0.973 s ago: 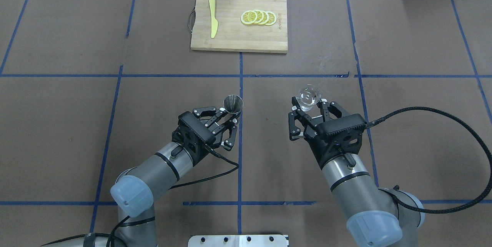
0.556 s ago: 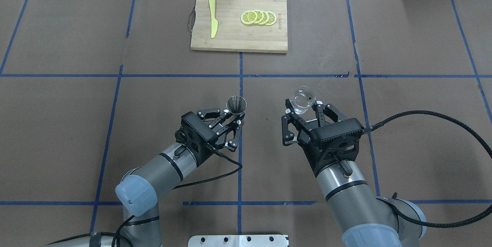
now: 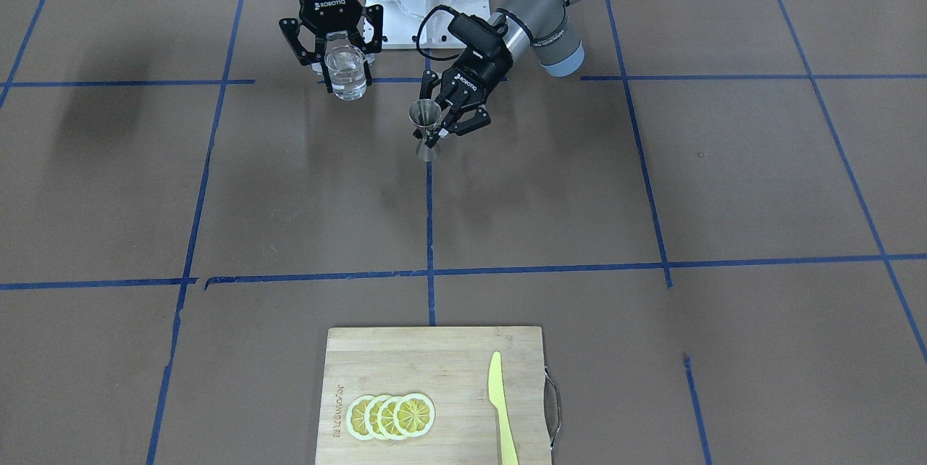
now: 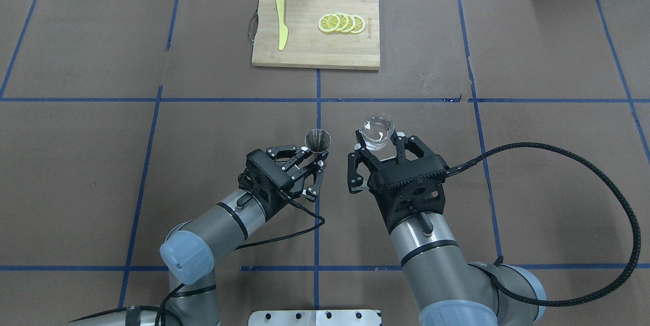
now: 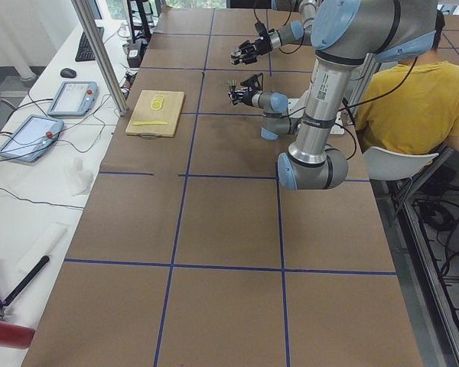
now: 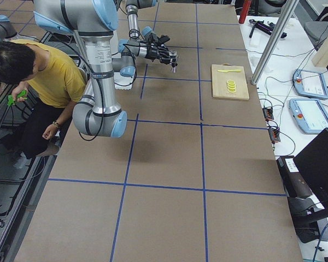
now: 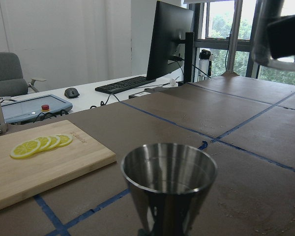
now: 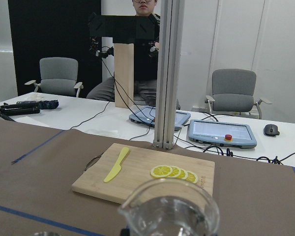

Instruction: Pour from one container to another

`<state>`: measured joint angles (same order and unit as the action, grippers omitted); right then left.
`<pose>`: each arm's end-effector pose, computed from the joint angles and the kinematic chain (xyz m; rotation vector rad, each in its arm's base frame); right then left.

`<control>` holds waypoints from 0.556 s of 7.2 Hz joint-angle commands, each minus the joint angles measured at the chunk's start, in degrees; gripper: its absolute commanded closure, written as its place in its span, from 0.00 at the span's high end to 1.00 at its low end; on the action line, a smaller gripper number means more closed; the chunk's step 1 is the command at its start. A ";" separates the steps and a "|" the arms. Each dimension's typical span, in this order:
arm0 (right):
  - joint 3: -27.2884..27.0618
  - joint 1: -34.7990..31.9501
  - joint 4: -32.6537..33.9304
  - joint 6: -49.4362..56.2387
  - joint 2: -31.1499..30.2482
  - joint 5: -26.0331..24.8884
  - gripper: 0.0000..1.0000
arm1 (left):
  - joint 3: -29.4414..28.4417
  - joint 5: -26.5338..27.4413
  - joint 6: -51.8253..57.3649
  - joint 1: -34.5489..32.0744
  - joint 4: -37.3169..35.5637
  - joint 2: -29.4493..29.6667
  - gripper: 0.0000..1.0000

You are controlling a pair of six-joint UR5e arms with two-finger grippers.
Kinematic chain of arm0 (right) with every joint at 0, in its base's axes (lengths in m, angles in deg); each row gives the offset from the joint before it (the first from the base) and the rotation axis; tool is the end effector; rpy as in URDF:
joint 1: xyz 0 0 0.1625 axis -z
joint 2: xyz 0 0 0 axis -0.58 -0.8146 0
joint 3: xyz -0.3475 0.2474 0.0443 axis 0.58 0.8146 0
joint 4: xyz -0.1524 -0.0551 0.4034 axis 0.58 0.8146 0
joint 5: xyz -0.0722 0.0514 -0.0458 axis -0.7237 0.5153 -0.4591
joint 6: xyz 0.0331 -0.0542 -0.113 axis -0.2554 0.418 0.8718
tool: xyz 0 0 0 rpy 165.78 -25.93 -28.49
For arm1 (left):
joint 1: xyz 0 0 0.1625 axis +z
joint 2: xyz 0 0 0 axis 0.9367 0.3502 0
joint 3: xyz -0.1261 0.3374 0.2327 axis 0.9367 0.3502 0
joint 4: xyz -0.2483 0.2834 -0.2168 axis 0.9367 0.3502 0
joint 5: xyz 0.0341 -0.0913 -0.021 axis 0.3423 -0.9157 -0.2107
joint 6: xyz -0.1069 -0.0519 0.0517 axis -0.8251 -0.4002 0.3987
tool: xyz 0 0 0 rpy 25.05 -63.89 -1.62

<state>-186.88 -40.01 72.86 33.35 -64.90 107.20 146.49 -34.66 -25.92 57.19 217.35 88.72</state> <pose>-0.4960 -0.2878 0.1932 1.2583 -0.7465 0.2167 0.6270 -0.3421 0.2375 1.3964 1.1246 0.1682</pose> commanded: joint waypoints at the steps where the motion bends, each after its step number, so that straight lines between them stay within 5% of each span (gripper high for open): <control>1: 0.02 0.51 4.25 0.00 2.44 -0.08 0.01 | -0.38 0.28 0.02 0.00 -0.08 0.06 0.00; 4: 0.11 0.60 8.63 0.00 4.99 -0.08 0.01 | -1.17 0.37 0.02 0.09 0.01 0.94 0.00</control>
<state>-186.85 -39.45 79.67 33.35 -61.09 107.12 145.54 -34.31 -25.90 57.24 217.35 89.37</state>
